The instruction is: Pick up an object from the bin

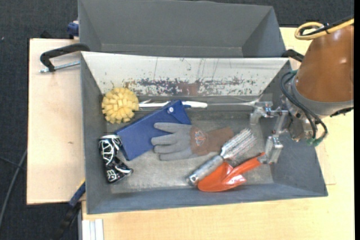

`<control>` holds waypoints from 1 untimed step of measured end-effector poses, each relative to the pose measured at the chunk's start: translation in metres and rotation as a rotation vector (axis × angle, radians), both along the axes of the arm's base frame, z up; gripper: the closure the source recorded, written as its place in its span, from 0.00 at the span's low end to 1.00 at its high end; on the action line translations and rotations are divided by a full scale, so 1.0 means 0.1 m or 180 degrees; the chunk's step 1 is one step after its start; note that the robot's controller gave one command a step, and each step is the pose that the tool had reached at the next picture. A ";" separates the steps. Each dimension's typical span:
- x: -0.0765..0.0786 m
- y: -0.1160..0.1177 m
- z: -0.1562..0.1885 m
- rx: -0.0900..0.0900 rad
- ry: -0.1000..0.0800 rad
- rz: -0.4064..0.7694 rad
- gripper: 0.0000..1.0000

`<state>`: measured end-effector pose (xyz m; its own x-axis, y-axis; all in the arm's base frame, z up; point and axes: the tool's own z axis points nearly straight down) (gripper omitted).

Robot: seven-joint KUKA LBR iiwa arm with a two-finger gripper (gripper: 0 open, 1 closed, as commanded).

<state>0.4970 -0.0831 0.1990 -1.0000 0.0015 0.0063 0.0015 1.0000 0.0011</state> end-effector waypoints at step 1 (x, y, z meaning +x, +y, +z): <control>0.02 0.00 0.04 -0.0004 -0.0029 0.0007 0.00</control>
Offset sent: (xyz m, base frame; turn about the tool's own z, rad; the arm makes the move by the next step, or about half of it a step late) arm 0.0483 0.0188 -0.1290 -0.2371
